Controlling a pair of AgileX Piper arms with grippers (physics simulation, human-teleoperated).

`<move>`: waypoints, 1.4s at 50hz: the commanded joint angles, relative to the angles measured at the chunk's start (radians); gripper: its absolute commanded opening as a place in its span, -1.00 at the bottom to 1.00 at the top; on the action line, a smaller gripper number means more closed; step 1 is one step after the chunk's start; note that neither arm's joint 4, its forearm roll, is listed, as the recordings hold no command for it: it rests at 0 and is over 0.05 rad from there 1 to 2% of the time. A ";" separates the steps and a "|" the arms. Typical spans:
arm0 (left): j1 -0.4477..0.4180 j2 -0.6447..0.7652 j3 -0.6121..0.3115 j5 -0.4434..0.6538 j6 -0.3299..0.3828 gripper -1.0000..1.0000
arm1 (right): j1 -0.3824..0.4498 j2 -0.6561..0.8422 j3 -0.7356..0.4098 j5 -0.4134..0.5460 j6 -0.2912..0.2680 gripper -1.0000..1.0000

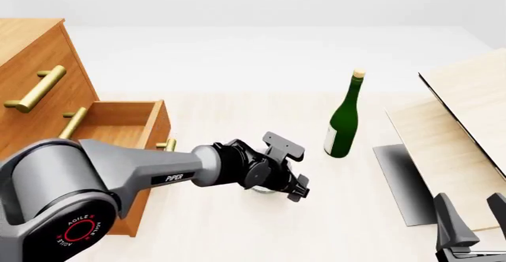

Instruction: Put the bowl in the bottom drawer of the cabinet.

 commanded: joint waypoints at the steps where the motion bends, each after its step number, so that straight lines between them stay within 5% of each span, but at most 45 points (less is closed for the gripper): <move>1: 0.001 0.002 0.003 -0.005 -0.001 1.00 | 0.000 0.000 0.000 0.000 0.000 1.00; 7: 0.003 0.001 0.004 -0.007 0.003 1.00 | 0.000 0.000 0.000 0.000 0.000 1.00; 8: 0.008 0.000 0.001 -0.004 0.012 -1.00 | 0.000 0.000 0.000 0.000 0.000 1.00; 70: 0.085 -0.337 0.125 -0.074 0.050 -1.00 | 0.000 0.000 0.000 0.000 0.000 1.00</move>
